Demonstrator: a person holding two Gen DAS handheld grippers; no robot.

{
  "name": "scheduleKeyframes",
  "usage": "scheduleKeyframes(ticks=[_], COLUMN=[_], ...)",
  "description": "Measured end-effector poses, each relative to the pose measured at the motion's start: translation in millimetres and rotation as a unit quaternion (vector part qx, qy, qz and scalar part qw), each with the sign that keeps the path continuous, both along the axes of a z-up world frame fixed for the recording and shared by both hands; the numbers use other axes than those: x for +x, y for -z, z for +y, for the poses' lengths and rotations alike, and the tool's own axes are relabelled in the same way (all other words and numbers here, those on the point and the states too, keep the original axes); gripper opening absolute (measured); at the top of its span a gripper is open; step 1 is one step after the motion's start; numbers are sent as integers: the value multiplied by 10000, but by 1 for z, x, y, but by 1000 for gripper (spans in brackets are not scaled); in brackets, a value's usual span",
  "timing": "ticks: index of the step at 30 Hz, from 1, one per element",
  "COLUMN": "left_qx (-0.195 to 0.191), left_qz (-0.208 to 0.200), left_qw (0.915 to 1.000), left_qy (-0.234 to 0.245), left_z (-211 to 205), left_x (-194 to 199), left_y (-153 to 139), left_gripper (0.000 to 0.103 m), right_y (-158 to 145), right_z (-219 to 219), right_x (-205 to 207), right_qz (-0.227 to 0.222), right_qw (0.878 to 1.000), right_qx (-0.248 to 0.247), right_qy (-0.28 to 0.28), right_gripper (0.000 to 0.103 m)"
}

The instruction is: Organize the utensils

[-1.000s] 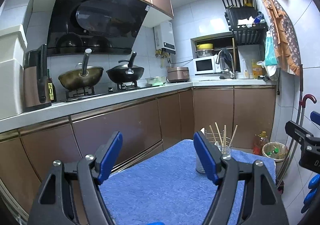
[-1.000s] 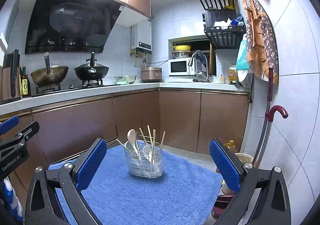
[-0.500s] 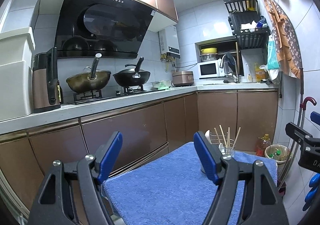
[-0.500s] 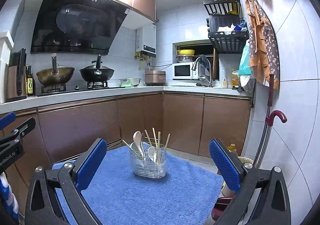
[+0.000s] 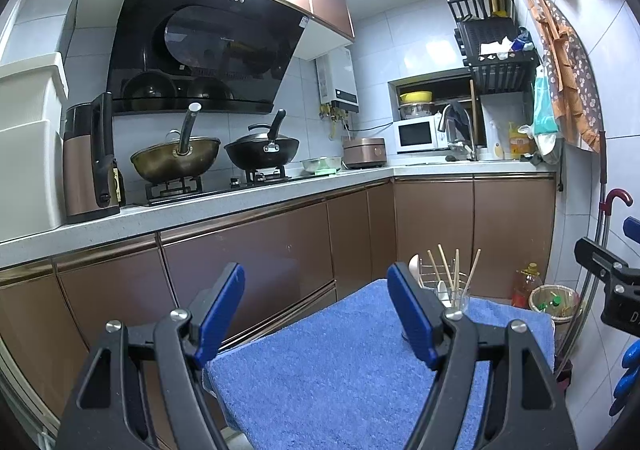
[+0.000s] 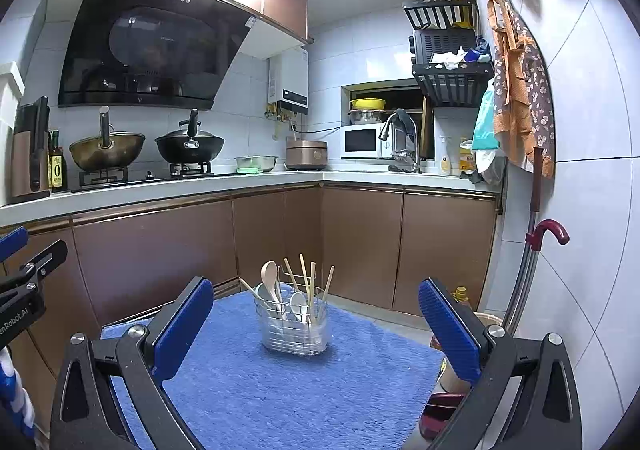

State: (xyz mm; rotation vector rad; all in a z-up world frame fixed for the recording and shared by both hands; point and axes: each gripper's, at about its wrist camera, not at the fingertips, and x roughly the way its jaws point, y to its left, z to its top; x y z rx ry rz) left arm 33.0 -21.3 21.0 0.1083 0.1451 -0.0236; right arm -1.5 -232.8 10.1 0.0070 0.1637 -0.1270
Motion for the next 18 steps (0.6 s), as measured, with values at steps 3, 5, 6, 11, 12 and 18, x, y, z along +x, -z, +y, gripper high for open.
scheduleKeyframes(ticks=[3,5,6,11,12,18], left_qx=[-23,-9,-8,-77,-94,-145], left_qz=[26,21,24,98,109,176], left_qw=[10000,10000,10000,9999,9999,9997], left_qy=[-16,-45,-53,-72,-73,-42], left_z=[2,3,2,5,5,6], left_x=[1,2,2,4,4,6], left_y=[1,1,1,2,2,3], left_gripper=[72,72,72,72,72,72], right_y=[0,0,0,1,1,2], right_z=[-2,-2,-3,-5,-4,-6], right_x=[1,2,2,1,1,1], right_qz=[22,38,43,46,47,52], right_qw=[10000,10000,10000,10000,10000,9999], right_qx=[-11,-28,-39,-64,-66,-71], right_qy=[16,32,40,51,52,51], right_gripper=[103,103,103,103,103,103])
